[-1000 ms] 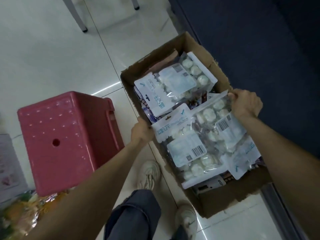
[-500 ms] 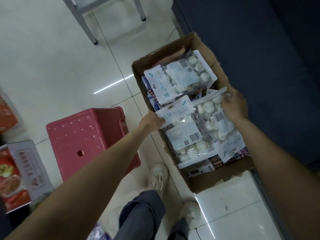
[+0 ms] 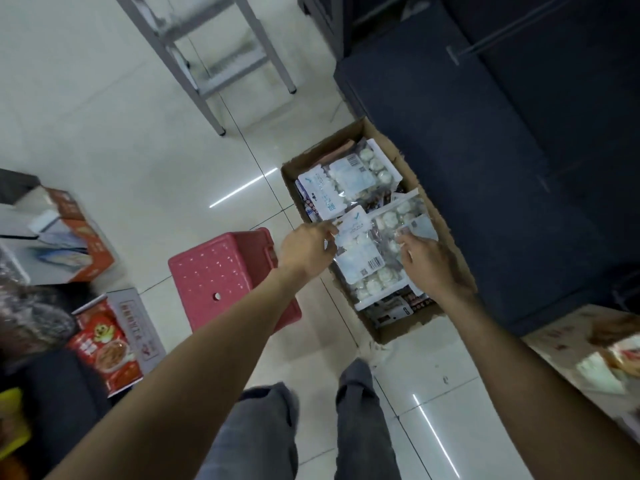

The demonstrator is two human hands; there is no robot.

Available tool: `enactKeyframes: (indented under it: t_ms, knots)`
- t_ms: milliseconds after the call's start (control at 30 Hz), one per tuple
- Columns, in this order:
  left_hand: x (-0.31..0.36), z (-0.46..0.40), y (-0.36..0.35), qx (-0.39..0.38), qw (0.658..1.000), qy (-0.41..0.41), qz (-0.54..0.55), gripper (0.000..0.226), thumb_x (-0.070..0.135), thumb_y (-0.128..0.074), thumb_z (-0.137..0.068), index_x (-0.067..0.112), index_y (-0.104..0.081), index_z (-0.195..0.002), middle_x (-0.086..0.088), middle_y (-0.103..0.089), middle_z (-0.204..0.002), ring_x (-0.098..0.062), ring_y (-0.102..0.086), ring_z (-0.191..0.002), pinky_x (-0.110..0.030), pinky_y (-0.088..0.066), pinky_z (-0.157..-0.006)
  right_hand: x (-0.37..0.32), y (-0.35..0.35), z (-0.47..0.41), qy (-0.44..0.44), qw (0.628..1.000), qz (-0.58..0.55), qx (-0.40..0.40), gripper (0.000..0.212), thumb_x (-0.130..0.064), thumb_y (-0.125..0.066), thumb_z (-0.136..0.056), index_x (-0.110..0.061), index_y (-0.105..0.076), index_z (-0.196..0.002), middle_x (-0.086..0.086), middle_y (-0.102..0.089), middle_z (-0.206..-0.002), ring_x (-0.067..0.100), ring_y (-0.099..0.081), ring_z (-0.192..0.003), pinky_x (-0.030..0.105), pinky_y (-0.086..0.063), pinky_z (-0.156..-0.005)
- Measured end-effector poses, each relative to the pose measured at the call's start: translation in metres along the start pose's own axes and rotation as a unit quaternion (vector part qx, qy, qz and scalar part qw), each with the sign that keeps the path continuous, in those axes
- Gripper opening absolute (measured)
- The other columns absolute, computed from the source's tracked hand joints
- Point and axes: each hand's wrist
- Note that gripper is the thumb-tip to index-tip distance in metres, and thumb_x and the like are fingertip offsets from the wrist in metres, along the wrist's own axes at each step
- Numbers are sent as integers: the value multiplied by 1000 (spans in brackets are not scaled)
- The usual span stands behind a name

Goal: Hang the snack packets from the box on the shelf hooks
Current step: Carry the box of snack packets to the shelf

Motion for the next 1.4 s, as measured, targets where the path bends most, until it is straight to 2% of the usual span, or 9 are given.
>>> enactKeyframes:
  t_ms: [300, 633, 767, 900, 1033, 1167, 1267, 1333, 1400]
  knots:
    - [8, -37, 38, -92, 977, -47, -189, 36, 26, -52, -91, 24, -52, -127, 2, -62, -119, -18, -58, -106, -29, -48, -80, -23, 15, -26, -36, 998, -51, -9, 28, -18, -50, -95, -13, -59, -121, 9, -66, -115, 28, -59, -103, 29, -41, -72]
    - [-40, -108, 51, -163, 977, 29, -136, 49, 23, -54, -90, 28, -46, -138, -3, -53, -137, -24, -53, -120, -33, -46, -95, -56, -25, -85, -57, 991, -120, -12, 46, -13, -58, -90, -19, -48, -135, 4, -50, -137, 23, -43, -127, 36, -39, -102]
    - [-88, -168, 41, -175, 970, -58, -158, 63, 17, -55, -85, 29, -36, -144, -3, -43, -146, -25, -47, -127, -34, -42, -101, -74, -85, -116, -147, 985, -89, -19, 72, -9, -63, -86, -25, -29, -148, 3, -26, -154, 21, -20, -142, 38, -28, -111]
    - [-121, -217, 18, -195, 918, -264, -222, 78, 19, -60, -84, 21, -20, -150, 3, -20, -157, -18, -18, -144, -30, -18, -115, -89, -138, -157, -198, 980, 32, -18, 105, -14, -73, -77, -29, -2, -152, 9, 4, -160, 30, -1, -147, 51, -8, -116]
    - [-146, -259, -11, -218, 835, -359, -356, 102, 49, -63, -82, 13, 4, -151, -3, 4, -160, -19, 8, -147, -40, 1, -120, -89, -179, -186, -177, 974, 141, -9, 103, -18, -68, -78, -27, 4, -151, 14, 6, -159, 38, 3, -146, 58, 1, -112]
    - [-163, -274, -30, -188, 779, -415, -432, 111, 62, -56, -79, 14, 14, -149, -5, 17, -158, -22, 17, -145, -50, 12, -115, -75, -192, -190, -120, 970, 191, 92, 84, -1, -69, -62, -23, -45, -140, 15, -27, -155, 42, -21, -142, 63, -14, -112]
    - [-160, -279, -28, -148, 835, -457, -269, 97, 60, -52, -79, 11, -11, -151, -8, -12, -159, -22, -5, -147, -50, 4, -116, -61, -173, -191, -80, 968, 24, 235, 59, 9, -57, -64, -15, -60, -118, 12, -49, -141, 39, -36, -136, 61, -22, -111]
    - [-149, -283, -21, -72, 862, -490, -107, 73, 48, -53, -81, 9, -40, -142, -11, -47, -143, -23, -40, -134, -42, -19, -113, -56, -147, -195, -76, 944, -117, 300, 43, 3, -56, -73, -13, -63, -113, 7, -59, -131, 33, -43, -131, 56, -29, -110]
    - [-132, -297, -9, -18, 872, -489, -5, 48, 29, -59, -83, 12, -59, -127, -8, -64, -122, -19, -58, -110, -33, -43, -98, -54, -120, -195, -79, 913, -204, 344, 36, -1, -55, -77, -11, -67, -109, 2, -64, -120, 25, -52, -122, 42, -37, -107]
Point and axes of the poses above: each hand's wrist, its own z-axis away from the middle knuckle, its own y-axis out of the back of the hand, x = y × z
